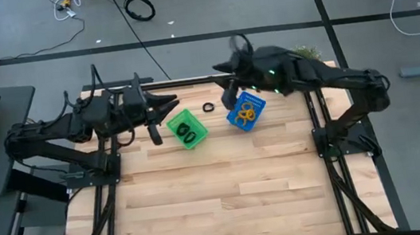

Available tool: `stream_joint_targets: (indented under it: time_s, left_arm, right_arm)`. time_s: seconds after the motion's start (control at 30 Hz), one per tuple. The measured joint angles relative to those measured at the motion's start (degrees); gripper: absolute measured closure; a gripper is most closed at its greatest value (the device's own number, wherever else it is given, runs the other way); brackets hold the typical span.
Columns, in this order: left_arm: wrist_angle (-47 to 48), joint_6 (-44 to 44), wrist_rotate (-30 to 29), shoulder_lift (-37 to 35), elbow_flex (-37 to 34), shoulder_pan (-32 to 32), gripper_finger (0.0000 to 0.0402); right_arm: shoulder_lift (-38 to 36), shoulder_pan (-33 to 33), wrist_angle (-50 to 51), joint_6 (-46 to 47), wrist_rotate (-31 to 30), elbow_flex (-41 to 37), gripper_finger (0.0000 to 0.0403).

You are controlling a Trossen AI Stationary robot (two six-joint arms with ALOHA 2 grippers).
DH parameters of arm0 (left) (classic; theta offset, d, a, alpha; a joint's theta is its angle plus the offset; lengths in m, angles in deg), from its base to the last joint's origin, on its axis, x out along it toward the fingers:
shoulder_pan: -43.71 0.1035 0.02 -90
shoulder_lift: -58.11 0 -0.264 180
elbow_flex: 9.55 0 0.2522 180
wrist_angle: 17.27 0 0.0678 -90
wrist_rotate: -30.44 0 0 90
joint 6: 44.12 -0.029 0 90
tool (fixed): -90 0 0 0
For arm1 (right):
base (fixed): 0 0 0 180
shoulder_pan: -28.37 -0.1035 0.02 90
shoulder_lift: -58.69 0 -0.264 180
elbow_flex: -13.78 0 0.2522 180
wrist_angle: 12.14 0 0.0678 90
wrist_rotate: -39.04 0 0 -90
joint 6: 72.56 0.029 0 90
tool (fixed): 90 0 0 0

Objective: Sort spring keychains
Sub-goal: Put the black spring keychain into the green bin

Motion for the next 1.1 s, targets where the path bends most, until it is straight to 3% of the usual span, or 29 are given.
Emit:
stream_joint_targets:
  time_s: [0.5,0.77,1.1]
  left_arm:
    - [0.47,-0.69,-1.06,-1.78,-0.02,-0.34,0.0333]
    - [1.34,-0.20,-0.92,-1.77,-0.02,-0.34,0.0333]
    - [1.61,0.60,-0.85,-1.77,-0.02,-0.92,0.0333]
  right_arm:
    - [23.15,15.80,22.67,4.16,22.72,22.12,0.0240]
    - [34.22,19.47,31.73,6.37,27.61,23.06,0.0240]
    - [42.23,21.18,34.12,15.29,33.22,23.03,0.0240]
